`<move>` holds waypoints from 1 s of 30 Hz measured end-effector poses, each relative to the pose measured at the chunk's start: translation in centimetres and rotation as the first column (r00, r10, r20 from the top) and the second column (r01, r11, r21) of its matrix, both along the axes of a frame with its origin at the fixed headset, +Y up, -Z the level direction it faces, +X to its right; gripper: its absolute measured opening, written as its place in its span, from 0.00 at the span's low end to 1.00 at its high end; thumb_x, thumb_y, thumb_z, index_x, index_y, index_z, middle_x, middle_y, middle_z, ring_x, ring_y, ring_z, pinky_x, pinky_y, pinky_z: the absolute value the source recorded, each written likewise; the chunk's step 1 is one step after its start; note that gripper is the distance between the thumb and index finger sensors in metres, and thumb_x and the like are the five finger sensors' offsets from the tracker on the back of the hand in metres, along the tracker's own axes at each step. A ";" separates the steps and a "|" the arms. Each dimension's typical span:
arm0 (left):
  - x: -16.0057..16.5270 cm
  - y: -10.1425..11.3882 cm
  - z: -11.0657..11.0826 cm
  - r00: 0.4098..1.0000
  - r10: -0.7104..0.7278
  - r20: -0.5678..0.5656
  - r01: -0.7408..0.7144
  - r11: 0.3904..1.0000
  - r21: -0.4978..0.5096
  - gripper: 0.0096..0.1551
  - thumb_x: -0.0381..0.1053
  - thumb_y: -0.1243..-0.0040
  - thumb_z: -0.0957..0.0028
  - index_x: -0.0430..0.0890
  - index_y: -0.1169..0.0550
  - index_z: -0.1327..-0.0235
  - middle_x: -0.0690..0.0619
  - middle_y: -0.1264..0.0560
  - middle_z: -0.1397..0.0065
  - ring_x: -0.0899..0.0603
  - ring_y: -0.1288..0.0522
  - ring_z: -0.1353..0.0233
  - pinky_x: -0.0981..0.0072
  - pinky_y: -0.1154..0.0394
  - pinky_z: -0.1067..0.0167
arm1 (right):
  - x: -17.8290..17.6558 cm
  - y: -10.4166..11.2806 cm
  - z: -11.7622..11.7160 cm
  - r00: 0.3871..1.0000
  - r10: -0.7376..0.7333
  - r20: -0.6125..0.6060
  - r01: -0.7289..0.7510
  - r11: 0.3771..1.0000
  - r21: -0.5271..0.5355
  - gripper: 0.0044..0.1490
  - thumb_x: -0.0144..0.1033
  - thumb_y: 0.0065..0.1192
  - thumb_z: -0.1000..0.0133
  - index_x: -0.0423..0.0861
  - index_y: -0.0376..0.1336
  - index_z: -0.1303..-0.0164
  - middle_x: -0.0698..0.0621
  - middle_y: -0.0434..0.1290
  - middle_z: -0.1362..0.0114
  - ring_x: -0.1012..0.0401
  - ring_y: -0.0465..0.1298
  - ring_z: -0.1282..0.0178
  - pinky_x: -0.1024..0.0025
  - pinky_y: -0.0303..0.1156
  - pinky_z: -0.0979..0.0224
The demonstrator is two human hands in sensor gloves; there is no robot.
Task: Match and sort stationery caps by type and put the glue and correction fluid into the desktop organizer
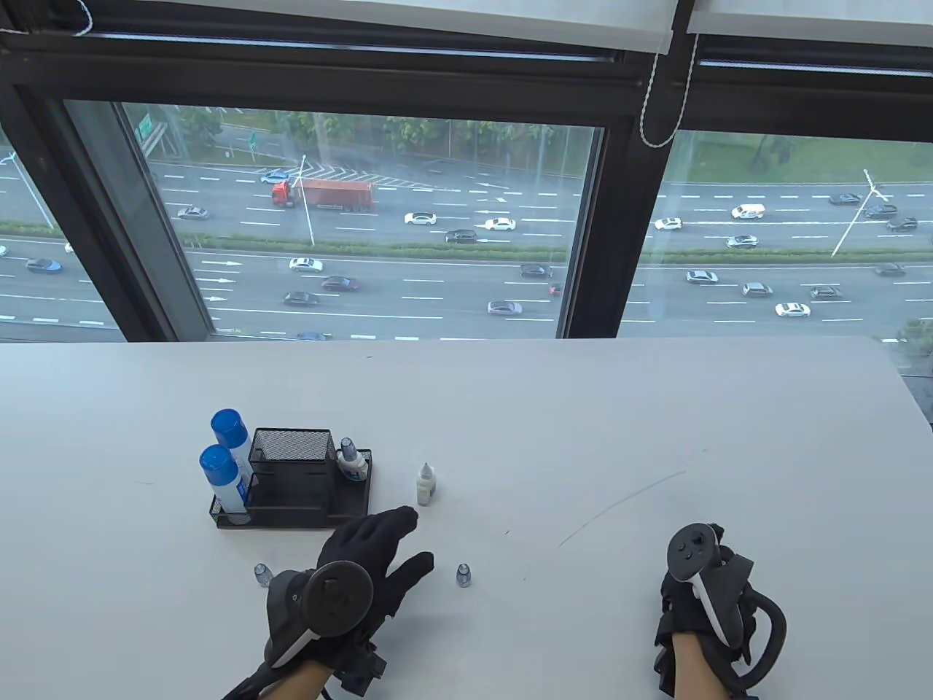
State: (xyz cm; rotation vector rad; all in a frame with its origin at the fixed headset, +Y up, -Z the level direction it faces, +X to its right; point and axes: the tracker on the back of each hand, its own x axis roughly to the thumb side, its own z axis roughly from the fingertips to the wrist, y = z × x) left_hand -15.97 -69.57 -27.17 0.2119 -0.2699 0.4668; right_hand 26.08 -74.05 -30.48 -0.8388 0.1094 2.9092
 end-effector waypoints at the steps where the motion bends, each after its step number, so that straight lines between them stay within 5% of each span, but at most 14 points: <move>1: 0.0 0.0 0.0 1.000 -0.001 0.000 0.001 1.000 0.000 0.38 0.71 0.46 0.41 0.56 0.32 0.21 0.53 0.27 0.19 0.39 0.26 0.20 0.37 0.34 0.26 | 0.0 -0.3 0.0 1.000 0.009 -0.005 -0.009 1.000 0.008 0.37 0.38 0.64 0.40 0.46 0.57 0.20 0.42 0.68 0.24 0.48 0.76 0.33 0.49 0.71 0.30; 7: 0.1 0.1 0.0 1.000 0.008 0.001 -0.008 1.000 0.003 0.38 0.72 0.46 0.41 0.56 0.32 0.21 0.53 0.27 0.19 0.39 0.26 0.20 0.37 0.33 0.26 | -0.6 0.4 0.0 0.999 0.002 -0.044 0.001 0.998 0.061 0.35 0.36 0.66 0.41 0.44 0.60 0.23 0.41 0.71 0.27 0.48 0.78 0.36 0.51 0.73 0.32; 15: 0.6 0.4 0.4 0.999 0.020 0.034 -0.021 1.000 0.018 0.39 0.72 0.45 0.42 0.56 0.32 0.21 0.53 0.27 0.19 0.39 0.26 0.21 0.38 0.33 0.26 | -5.7 6.4 0.3 0.956 -0.089 -0.279 0.144 0.972 0.187 0.36 0.38 0.67 0.41 0.43 0.60 0.22 0.41 0.73 0.28 0.49 0.80 0.39 0.52 0.74 0.34; 22: 2.2 0.5 1.6 0.994 0.019 0.108 -0.022 0.999 0.031 0.39 0.72 0.44 0.43 0.56 0.33 0.21 0.54 0.27 0.19 0.39 0.26 0.20 0.38 0.33 0.26 | -12.6 10.2 1.8 0.747 -0.326 -0.580 0.471 0.875 0.115 0.37 0.39 0.67 0.40 0.42 0.60 0.21 0.41 0.73 0.29 0.49 0.80 0.39 0.53 0.75 0.34; 25: 3.1 0.3 2.0 0.989 0.005 0.147 -0.011 0.999 0.046 0.41 0.73 0.43 0.44 0.56 0.33 0.20 0.54 0.28 0.19 0.40 0.26 0.20 0.38 0.32 0.26 | -15.1 10.0 2.3 0.647 -0.409 -0.643 0.563 0.826 0.041 0.37 0.40 0.67 0.40 0.42 0.60 0.21 0.41 0.73 0.29 0.50 0.80 0.40 0.53 0.75 0.35; 30: 4.0 0.0 2.3 0.985 -0.016 0.174 0.007 0.999 0.054 0.45 0.73 0.40 0.46 0.55 0.35 0.19 0.53 0.29 0.18 0.41 0.26 0.21 0.39 0.32 0.26 | -17.3 8.5 2.9 0.587 -0.435 -0.682 0.618 0.785 0.031 0.38 0.42 0.68 0.41 0.41 0.61 0.22 0.41 0.74 0.30 0.51 0.81 0.42 0.54 0.76 0.37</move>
